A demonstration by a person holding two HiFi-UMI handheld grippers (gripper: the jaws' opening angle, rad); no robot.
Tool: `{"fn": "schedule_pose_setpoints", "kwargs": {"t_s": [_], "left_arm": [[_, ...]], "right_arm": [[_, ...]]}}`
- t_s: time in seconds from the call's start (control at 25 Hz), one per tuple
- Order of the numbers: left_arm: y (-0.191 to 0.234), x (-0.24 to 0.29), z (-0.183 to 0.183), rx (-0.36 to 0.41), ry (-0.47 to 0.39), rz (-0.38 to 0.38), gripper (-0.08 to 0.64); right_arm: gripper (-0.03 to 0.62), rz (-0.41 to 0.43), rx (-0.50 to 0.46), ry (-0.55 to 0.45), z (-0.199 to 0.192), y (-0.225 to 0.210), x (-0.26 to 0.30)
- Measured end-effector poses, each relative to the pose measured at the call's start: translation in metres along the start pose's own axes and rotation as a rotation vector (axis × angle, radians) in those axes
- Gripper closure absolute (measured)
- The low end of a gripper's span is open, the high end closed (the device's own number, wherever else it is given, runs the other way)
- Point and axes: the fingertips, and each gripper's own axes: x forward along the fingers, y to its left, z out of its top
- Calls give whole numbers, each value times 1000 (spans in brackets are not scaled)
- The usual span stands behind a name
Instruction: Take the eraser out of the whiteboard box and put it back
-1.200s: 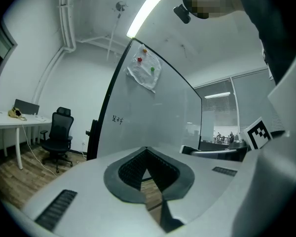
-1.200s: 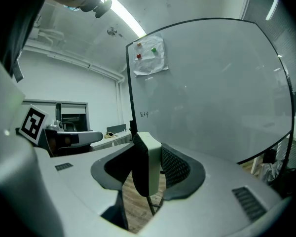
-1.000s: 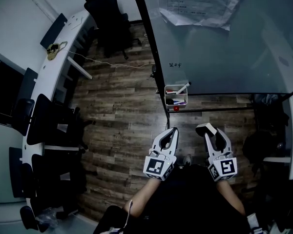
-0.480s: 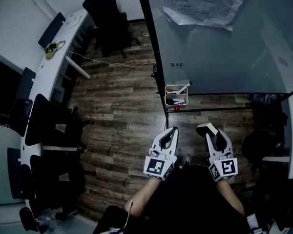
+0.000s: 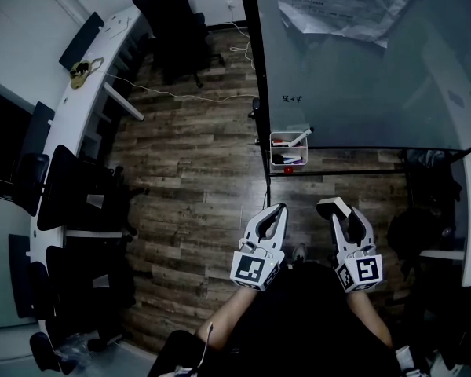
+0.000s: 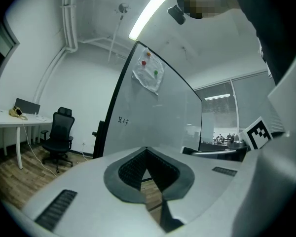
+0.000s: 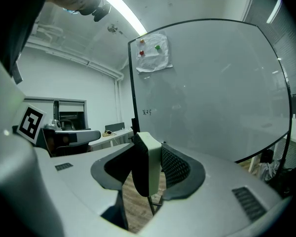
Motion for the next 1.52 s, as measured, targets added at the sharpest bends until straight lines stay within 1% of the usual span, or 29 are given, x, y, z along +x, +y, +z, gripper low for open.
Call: {"fn": "schedule_pose_setpoints", "kwargs": {"t_s": [0.08,0.32,0.4,0.48,0.68,0.84,1.08,1.2,1.52], "left_arm": [[4,-2,2,3,-1,2,554],[14,-9,2,16,-14,-37,555],[17,-14,2,4,-19,-41,554],[22,-17,2,-26,-30,-41,554],[30,-20,2,-25,-48,-43,554],[41,-23,-3,-34,-30,-19,555],[58,-11,0,-25,-44,17,554],[67,-1,0,-26,-37,32,554],[84,36,-2,-46,-24,47,554]], "right_arm": [[416,-7,-3,0,1,3,1],[416,-37,-17,-3,5,10,7],[416,-46,-21,-7,6,14,8],[416,-52,-21,-16,6,19,12],[416,-52,-15,-25,7,24,25],[416,-29,-14,-25,7,30,41],[416,25,1,-30,8,30,81],[416,57,-1,-30,10,28,103],[414,104,9,6,9,19,151]]}}
